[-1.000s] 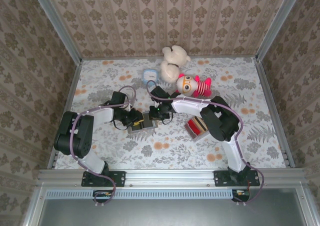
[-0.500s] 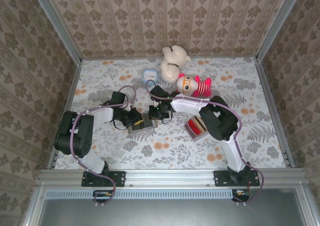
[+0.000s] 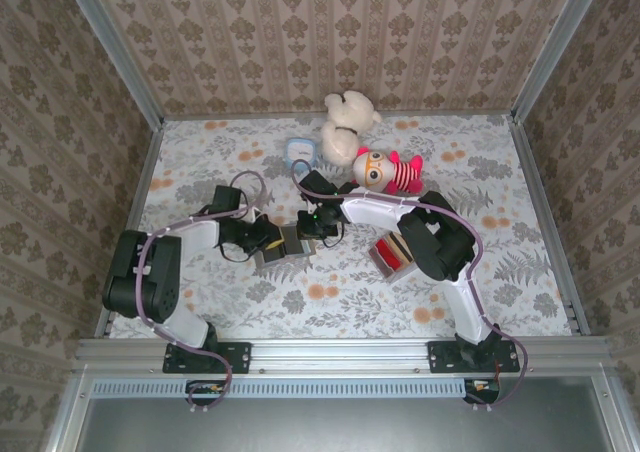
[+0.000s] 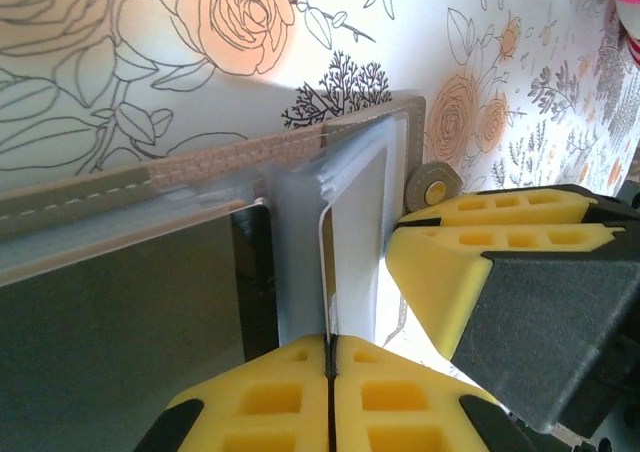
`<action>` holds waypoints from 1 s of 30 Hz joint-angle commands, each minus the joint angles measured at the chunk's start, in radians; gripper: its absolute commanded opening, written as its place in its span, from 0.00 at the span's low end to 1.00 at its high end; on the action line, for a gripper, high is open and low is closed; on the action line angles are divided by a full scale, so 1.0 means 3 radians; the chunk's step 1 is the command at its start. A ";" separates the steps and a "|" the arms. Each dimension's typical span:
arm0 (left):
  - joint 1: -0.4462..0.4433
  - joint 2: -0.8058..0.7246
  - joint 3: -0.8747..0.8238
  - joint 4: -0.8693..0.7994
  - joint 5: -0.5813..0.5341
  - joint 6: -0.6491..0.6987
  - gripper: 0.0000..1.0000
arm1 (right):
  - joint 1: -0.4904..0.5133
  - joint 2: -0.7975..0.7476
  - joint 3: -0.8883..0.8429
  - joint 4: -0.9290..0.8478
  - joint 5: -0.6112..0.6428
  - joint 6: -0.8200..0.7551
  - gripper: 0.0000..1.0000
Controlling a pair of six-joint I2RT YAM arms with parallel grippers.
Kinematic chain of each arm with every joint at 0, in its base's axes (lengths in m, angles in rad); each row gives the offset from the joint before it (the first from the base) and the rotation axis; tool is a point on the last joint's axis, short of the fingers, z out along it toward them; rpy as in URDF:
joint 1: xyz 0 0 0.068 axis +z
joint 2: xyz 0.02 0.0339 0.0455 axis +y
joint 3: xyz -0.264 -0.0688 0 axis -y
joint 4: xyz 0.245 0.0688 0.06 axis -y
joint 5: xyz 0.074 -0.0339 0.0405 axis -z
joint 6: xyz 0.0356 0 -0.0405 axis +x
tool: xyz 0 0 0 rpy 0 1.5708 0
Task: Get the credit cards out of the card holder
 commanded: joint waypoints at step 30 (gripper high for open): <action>0.0439 -0.1194 0.0469 -0.1359 -0.0751 0.0327 0.00 | -0.0164 -0.0342 0.0028 0.0401 -0.0472 -0.0125 0.23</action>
